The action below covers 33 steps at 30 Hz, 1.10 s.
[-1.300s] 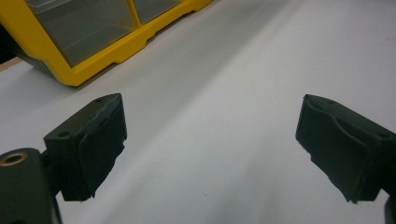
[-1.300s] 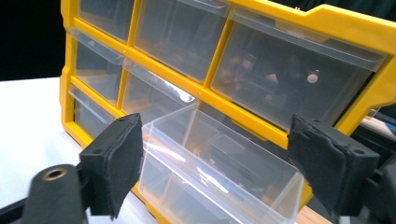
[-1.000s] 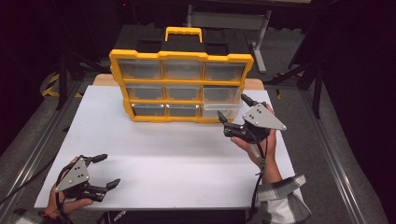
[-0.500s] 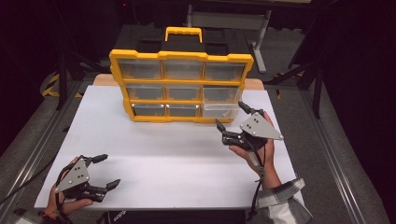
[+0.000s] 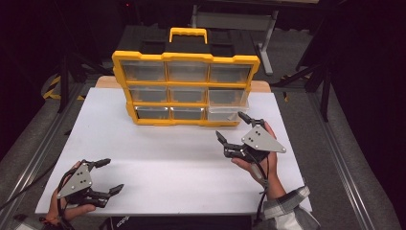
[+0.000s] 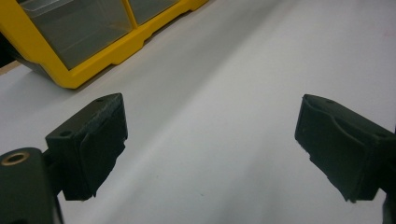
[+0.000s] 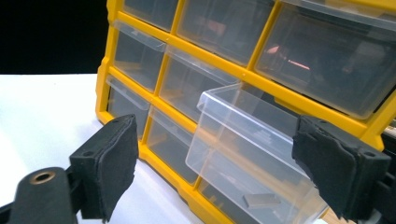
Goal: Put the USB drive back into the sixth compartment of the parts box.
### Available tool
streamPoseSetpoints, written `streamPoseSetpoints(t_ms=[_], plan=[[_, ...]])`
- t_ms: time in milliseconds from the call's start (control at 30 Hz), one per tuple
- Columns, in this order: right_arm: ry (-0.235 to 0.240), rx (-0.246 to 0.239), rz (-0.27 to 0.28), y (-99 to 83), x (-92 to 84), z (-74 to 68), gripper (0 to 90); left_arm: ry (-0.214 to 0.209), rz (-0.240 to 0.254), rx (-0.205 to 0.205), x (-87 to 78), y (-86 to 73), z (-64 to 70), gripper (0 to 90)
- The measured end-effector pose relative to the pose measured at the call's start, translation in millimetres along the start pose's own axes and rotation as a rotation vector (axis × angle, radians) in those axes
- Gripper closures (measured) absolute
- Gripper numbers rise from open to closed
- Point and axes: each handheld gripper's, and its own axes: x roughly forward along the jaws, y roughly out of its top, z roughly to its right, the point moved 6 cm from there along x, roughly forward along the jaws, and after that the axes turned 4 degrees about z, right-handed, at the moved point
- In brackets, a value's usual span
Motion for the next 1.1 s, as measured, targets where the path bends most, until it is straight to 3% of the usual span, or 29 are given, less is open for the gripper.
streamPoseSetpoints(t_ms=[733, 1100], plan=[[0.078, -0.020, -0.035, -32.4, -11.1, -27.2, 17.8, 0.003, -0.003, 0.001, -0.5, -0.1, 0.1, 10.3], [0.088, -0.017, -0.054, -45.9, -14.6, -31.5, 18.3, 0.005, -0.002, -0.001, -0.8, 0.2, 0.5, 10.2]])
